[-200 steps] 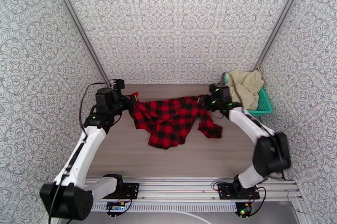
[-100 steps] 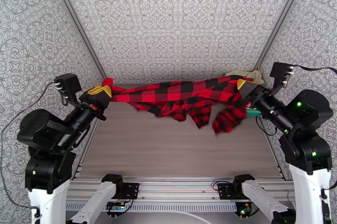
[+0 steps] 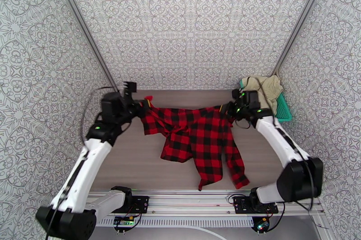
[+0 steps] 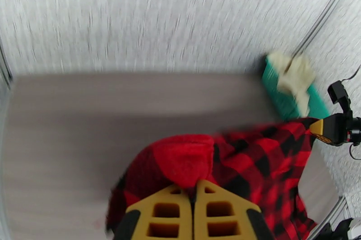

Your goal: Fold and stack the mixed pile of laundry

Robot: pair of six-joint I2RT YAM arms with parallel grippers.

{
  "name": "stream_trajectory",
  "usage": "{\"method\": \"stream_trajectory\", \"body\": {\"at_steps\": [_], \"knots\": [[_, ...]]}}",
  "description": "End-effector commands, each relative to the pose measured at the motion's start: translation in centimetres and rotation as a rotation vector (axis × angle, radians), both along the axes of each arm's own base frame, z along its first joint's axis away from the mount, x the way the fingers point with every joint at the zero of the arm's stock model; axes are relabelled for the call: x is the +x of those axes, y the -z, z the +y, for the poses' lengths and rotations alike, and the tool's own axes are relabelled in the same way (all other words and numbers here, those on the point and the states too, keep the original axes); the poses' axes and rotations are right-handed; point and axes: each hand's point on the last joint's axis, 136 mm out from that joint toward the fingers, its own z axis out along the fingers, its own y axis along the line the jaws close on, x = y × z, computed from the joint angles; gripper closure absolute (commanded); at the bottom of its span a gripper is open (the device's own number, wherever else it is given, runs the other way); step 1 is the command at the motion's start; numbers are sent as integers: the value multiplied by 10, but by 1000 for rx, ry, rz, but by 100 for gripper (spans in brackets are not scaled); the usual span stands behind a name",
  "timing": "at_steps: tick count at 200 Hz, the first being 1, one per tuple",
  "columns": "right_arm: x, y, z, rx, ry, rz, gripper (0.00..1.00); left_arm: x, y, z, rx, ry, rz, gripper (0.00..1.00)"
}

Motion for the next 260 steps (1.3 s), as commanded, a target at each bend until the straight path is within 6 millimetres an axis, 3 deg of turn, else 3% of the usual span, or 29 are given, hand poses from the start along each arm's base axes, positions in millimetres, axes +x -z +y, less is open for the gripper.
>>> {"method": "stream_trajectory", "body": {"at_steps": [1,10,25,83,127,156,191,214,229,245,260], "knots": [[20,32,8,27,-18,-16,72,17,10,3,-48,-37,-51,100],[20,50,12,46,-30,23,64,19,21,3,-60,-36,-27,100],[17,63,18,66,-49,50,57,20,32,3,-60,-35,-4,100],[-6,93,35,-37,-128,99,44,21,30,10,-60,-46,-7,100],[-25,86,37,-35,-158,100,30,21,32,8,-62,-34,5,100],[-40,84,47,43,-199,96,26,21,31,8,-65,-37,5,100],[-45,83,59,83,-229,69,20,20,31,8,-64,-35,8,100],[-44,86,68,78,-251,53,21,20,30,9,-61,-36,8,100],[-37,91,70,70,-252,45,27,20,29,10,-61,-39,8,100],[-25,85,72,63,-257,23,47,19,29,12,-60,-44,9,100],[-16,64,78,83,-273,-18,65,19,25,14,-57,-44,6,100]]}}
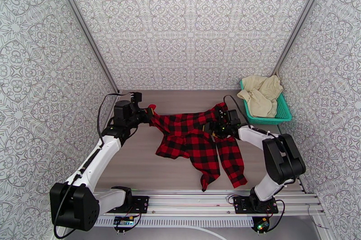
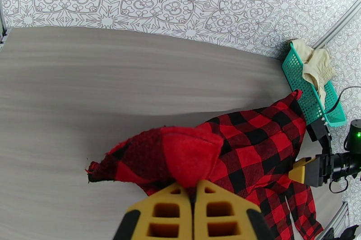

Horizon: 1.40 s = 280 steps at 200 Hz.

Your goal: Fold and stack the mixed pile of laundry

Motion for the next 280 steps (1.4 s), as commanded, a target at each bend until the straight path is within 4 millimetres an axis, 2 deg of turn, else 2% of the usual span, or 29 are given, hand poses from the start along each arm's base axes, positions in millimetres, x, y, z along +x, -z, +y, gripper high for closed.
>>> {"method": "stream_trajectory", "body": {"at_steps": [1,10,30,44,62,93,115,133,144,158,176,193,204,220,233,246,263,280], "knots": [[22,-28,11,37,-25,-81,65,-1,-21,3,-15,5,-37,100],[25,-46,11,37,-27,-108,82,-2,-27,4,-12,3,-46,100],[26,-95,5,27,-22,-188,100,-7,-44,9,-5,-8,-80,100],[23,-136,-5,20,-3,-262,100,-12,-62,13,-4,-20,-115,100],[13,-199,-28,-17,51,-381,100,-26,-94,18,3,-37,-186,100],[-21,-300,-73,-42,174,-569,100,-72,-165,20,6,-43,-385,100],[-62,-359,-90,-53,211,-676,100,-117,-214,19,23,-28,-527,100],[-90,-388,-94,-39,215,-721,100,-151,-245,18,41,-12,-607,100],[-101,-398,-94,-23,208,-722,100,-160,-255,25,62,-48,-615,100],[-102,-396,-88,5,182,-687,100,-160,-259,25,76,-50,-599,100],[-84,-378,-81,19,169,-615,100,-141,-252,21,74,-43,-549,100],[-63,-359,-68,66,136,-557,81,-118,-240,12,60,-21,-497,100],[-48,-338,-59,100,114,-506,73,-104,-232,4,42,0,-475,100],[-30,-300,-44,126,77,-431,71,-81,-211,-10,9,34,-444,100],[-18,-266,-33,139,59,-381,71,-61,-185,-20,-11,45,-390,100],[-9,-235,-26,148,52,-323,75,-48,-158,-34,-23,87,-335,100],[-1,-192,-26,119,73,-247,81,-30,-124,-37,-24,75,-271,100],[0,-164,-24,115,63,-188,90,-21,-100,-38,-24,64,-220,100]]}}
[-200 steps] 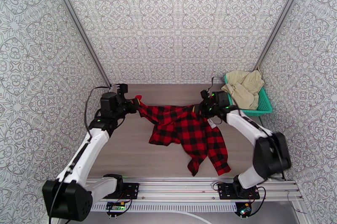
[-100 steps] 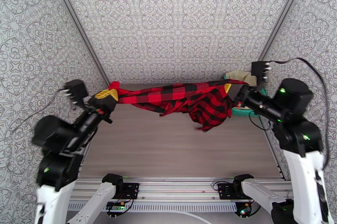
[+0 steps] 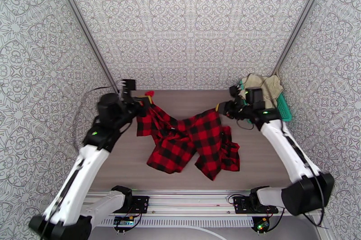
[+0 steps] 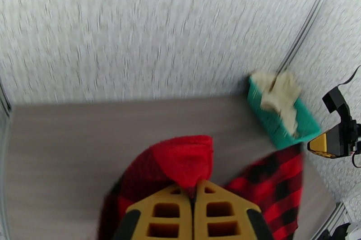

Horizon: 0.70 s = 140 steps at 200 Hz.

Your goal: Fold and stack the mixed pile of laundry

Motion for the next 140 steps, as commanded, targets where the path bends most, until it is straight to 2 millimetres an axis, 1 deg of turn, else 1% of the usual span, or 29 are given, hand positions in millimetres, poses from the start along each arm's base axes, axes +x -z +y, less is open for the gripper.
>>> {"method": "stream_trajectory", "body": {"at_steps": [1,8,15,20,28,39,43,44,45,46,48,52,65,68,75,94,107,124,140], "knots": [[7,5,9,48,-22,-36,91,10,-5,-4,-56,-3,-46,100],[6,13,9,51,-24,-25,93,12,1,-4,-55,-7,-33,100],[7,19,8,46,-16,-19,93,13,4,-3,-54,-10,-26,100],[7,24,7,36,-13,-14,92,13,6,-3,-53,-9,-23,100],[6,36,5,4,-13,7,88,14,8,-2,-51,-13,-19,100],[5,56,2,-86,-23,27,75,14,9,0,-48,-19,-14,100],[4,62,2,-118,-34,27,70,14,9,0,-47,-19,-14,100],[5,64,2,-126,-36,24,67,14,9,0,-47,-19,-14,100],[3,66,2,-136,-41,28,67,14,9,1,-46,-20,-14,100],[4,67,3,-143,-44,23,65,14,9,1,-45,-20,-14,100],[4,69,3,-152,-48,25,64,13,10,1,-46,-21,-12,100],[3,79,6,-192,-69,32,59,13,9,1,-45,-21,-14,100],[1,101,13,-272,-128,61,51,12,10,3,-41,-26,-9,100],[1,104,15,-280,-138,61,50,12,10,4,-40,-26,-7,100],[3,116,21,-299,-167,77,46,11,10,4,-38,-26,-7,100],[18,138,34,-290,-194,106,41,9,9,6,-41,-30,-8,100],[34,149,34,-323,-187,105,41,8,11,7,-40,-32,-1,100],[52,157,34,-366,-190,100,40,7,15,8,-42,-33,11,100],[62,161,28,-416,-186,100,39,5,18,7,-43,-27,22,100]]}}
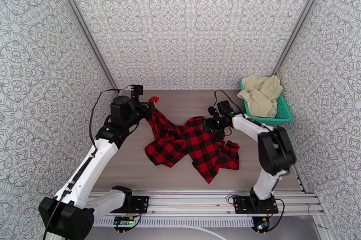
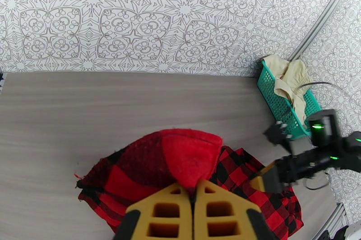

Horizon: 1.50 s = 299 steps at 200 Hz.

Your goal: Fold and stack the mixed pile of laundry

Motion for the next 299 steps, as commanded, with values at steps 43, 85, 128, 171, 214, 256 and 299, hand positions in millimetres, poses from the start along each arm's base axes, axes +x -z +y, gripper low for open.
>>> {"method": "stream_trajectory", "body": {"at_steps": [43,85,128,171,214,256,299], "knots": [[34,-4,-24,-44,14,-37,30,-8,3,8,-15,-15,4,100],[20,8,2,137,-27,45,31,-9,2,8,-17,-12,2,100],[12,12,19,208,-54,77,33,-8,1,8,-18,-9,4,100],[20,-25,32,323,-49,33,51,-8,2,8,-21,-10,6,100],[24,-34,33,326,-48,24,68,-8,3,9,-16,-11,10,100],[29,-44,25,287,-40,-8,95,-9,4,11,-9,-15,16,100],[34,-137,-12,331,44,-179,100,-22,-22,38,36,-74,-39,100]]}}
